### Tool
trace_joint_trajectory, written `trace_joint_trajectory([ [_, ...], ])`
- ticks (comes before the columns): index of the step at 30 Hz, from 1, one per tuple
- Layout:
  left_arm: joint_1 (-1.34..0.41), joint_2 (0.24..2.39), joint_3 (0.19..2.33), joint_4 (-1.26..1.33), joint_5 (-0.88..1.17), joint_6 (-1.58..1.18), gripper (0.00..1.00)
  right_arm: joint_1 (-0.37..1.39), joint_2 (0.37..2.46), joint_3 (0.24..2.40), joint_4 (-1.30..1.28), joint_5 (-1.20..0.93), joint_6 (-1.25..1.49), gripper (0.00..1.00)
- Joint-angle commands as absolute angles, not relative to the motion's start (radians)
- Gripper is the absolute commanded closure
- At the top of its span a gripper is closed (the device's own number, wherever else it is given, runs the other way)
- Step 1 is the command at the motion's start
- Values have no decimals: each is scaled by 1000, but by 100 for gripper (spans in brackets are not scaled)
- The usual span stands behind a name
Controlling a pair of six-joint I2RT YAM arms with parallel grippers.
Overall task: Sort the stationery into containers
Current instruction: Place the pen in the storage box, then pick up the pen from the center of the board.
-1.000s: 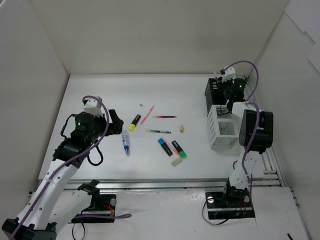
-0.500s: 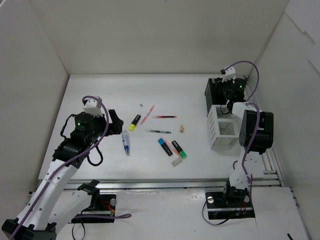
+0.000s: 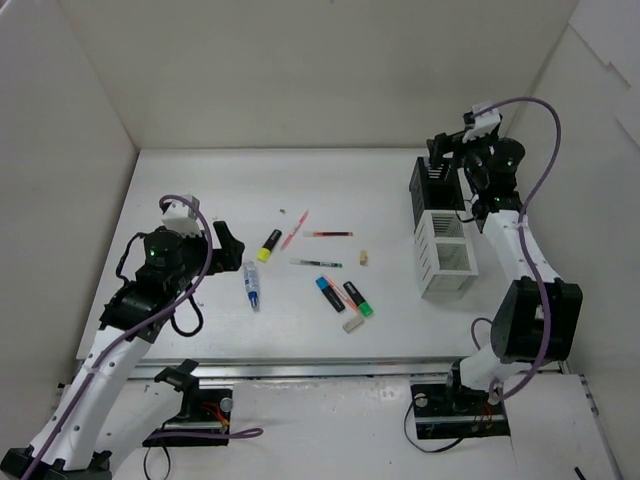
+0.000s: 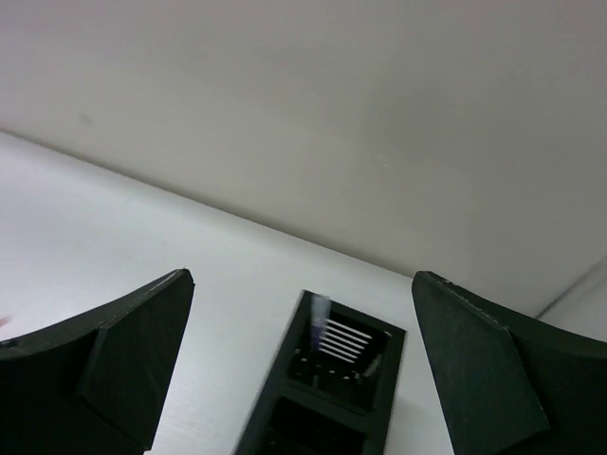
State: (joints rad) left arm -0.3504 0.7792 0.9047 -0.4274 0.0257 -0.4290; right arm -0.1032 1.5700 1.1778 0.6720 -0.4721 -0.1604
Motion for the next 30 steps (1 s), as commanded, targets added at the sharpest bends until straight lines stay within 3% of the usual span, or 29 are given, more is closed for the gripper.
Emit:
trace_joint_trajectory([
  [1, -341, 775, 939, -440, 14, -456, 1, 41, 1479, 1293, 286, -520, -295, 2],
  [10, -331, 739, 916, -538, -33, -552, 1, 398, 1518, 1348, -52, -411, -678, 2],
  [25, -322, 750, 870, -552, -74, -609, 1, 537, 2100, 1759, -343, -380, -704, 2],
  [30, -322, 775, 893, -566, -61, -601, 0, 540, 2215, 1844, -393, -377, -709, 10],
])
